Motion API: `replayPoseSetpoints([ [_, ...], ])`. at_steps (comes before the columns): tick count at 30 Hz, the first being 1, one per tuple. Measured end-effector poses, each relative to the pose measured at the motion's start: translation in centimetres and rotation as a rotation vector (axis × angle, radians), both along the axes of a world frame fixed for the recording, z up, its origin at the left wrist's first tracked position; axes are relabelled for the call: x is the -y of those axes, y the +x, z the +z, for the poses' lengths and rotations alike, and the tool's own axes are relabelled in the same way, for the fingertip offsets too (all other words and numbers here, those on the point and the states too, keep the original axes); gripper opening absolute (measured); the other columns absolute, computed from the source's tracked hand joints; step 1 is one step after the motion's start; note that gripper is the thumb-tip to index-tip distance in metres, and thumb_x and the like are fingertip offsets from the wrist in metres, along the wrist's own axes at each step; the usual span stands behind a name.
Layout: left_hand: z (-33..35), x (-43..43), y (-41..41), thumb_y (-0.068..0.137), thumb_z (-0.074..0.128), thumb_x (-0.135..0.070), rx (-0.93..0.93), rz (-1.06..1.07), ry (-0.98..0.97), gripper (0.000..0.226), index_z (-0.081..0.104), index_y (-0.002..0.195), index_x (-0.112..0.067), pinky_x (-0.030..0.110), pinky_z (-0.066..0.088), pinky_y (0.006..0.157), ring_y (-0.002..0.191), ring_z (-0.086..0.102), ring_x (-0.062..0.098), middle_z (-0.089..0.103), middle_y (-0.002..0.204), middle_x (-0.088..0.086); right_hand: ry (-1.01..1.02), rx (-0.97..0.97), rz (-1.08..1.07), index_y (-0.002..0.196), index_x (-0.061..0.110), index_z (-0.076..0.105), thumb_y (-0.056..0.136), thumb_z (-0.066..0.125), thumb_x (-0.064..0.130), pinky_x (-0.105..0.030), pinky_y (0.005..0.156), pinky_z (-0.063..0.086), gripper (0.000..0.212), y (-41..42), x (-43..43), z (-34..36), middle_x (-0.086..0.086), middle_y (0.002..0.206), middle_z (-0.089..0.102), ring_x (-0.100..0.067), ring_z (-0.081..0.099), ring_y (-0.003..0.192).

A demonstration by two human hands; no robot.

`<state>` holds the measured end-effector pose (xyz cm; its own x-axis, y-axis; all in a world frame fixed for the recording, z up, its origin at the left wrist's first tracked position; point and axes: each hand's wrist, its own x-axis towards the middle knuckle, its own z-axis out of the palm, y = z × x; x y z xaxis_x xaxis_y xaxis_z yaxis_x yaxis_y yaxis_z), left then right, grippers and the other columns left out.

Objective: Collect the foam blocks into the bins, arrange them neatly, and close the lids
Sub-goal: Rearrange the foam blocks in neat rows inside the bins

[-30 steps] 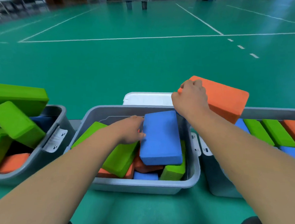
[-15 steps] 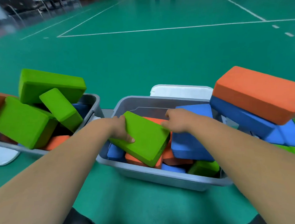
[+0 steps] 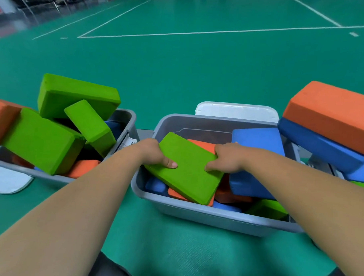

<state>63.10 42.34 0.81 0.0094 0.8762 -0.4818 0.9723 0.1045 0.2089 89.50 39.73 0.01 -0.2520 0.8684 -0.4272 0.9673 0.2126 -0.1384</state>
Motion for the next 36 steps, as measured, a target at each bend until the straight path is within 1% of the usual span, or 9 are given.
replayPoseSetpoints([
  [3, 0.0, -0.5, -1.2, 0.061, 0.086, -0.074, 0.079, 0.011, -0.032, 0.07, 0.06, 0.09, -0.017, 0.034, 0.044, 0.066, 0.082, 0.059, 0.017, 0.06, 0.09, 0.002, 0.011, -0.09, -0.075, 0.113, 0.018, 0.044, 0.084, 0.062, 0.071, -0.04, 0.087, 0.038, 0.063, 0.0, 0.0, -0.1, -0.007, 0.11, 0.059, -0.029, 0.048, 0.099],
  [7, -0.5, -1.4, -3.2, 0.037, 0.096, -0.074, 0.279, 0.064, -0.107, 0.1, 0.071, 0.118, -0.023, 0.041, 0.054, 0.1, 0.104, 0.07, 0.02, 0.073, 0.116, -0.004, -0.069, -0.312, -0.187, 0.109, 0.017, 0.044, 0.077, 0.074, 0.067, -0.038, 0.069, 0.042, 0.066, 0.1, -0.1, 0.8, 0.0, 0.093, 0.058, -0.02, 0.055, 0.083],
  [11, -0.1, -1.3, -3.2, 0.058, 0.101, -0.045, 0.662, 0.134, -0.147, 0.079, 0.068, 0.126, -0.02, 0.043, 0.053, 0.107, 0.109, 0.074, 0.019, 0.077, 0.119, -0.004, 0.033, -0.611, -0.375, 0.102, 0.02, 0.05, 0.07, 0.084, 0.059, -0.036, 0.064, 0.035, 0.061, 0.7, -0.4, 2.3, 0.0, 0.088, 0.056, -0.017, 0.047, 0.074],
  [17, 1.7, -1.9, 1.6, 0.079, 0.08, -0.065, 1.022, 0.35, 0.022, 0.071, 0.062, 0.127, -0.015, 0.051, 0.061, 0.094, 0.109, 0.073, 0.024, 0.075, 0.12, 0.006, 0.217, -1.026, -0.706, 0.106, 0.028, 0.06, 0.053, 0.085, 0.063, -0.043, 0.084, 0.057, 0.068, 4.1, -0.8, 5.4, -0.002, 0.105, 0.071, -0.021, 0.069, 0.094],
  [21, 2.5, -3.1, 7.5, 0.084, 0.075, -0.064, 1.249, 0.438, 0.043, 0.066, 0.069, 0.12, -0.009, 0.059, 0.062, 0.083, 0.101, 0.075, 0.028, 0.077, 0.115, 0.012, 0.543, -0.976, -0.818, 0.119, 0.019, 0.055, 0.079, 0.075, 0.058, -0.04, 0.091, 0.053, 0.06, 7.3, -0.4, 8.2, 0.002, 0.109, 0.066, -0.018, 0.065, 0.103],
  [25, 3.2, -3.4, 14.4, 0.082, 0.079, -0.063, 1.414, 0.572, 0.024, 0.06, 0.068, 0.119, -0.017, 0.063, 0.06, 0.081, 0.1, 0.075, 0.029, 0.076, 0.114, 0.008, 0.746, -0.919, -0.954, 0.132, 0.015, 0.048, 0.076, 0.067, 0.055, -0.037, 0.103, 0.046, 0.071, 10.8, 1.1, 10.6, -0.004, 0.127, 0.058, -0.022, 0.057, 0.116],
  [28, 4.1, -3.6, 19.5, 0.091, 0.075, -0.048, 1.6, 0.602, 0.009, 0.043, 0.066, 0.122, -0.019, 0.054, 0.063, 0.082, 0.105, 0.074, 0.026, 0.074, 0.119, 0.008, 0.786, -0.853, -0.938, 0.124, 0.014, 0.054, 0.091, 0.065, 0.041, -0.013, 0.074, 0.041, 0.044, 13.8, 2.7, 11.8, 0.0, 0.112, 0.058, -0.015, 0.054, 0.098],
  [32, 5.6, -3.5, 25.1, 0.091, 0.071, -0.034, 1.705, 0.494, 0.038, 0.03, 0.07, 0.114, -0.014, 0.044, 0.061, 0.092, 0.108, 0.069, 0.023, 0.071, 0.119, 0.008, 0.902, -0.777, -0.996, 0.123, 0.015, 0.057, 0.094, 0.06, 0.04, -0.029, 0.075, 0.031, 0.038, 18.0, 4.8, 12.7, -0.001, 0.111, 0.059, -0.02, 0.053, 0.1],
  [36, 6.8, -3.0, 29.6, 0.097, 0.063, -0.042, 1.592, 0.276, 0.173, 0.026, 0.072, 0.103, -0.019, 0.037, 0.054, 0.095, 0.099, 0.065, 0.014, 0.072, 0.104, -0.004, 0.926, -0.738, -1.12, 0.122, 0.01, 0.054, 0.094, 0.056, 0.037, -0.034, 0.076, 0.034, 0.038, 21.4, 6.5, 12.9, -0.004, 0.105, 0.057, -0.026, 0.051, 0.096],
])
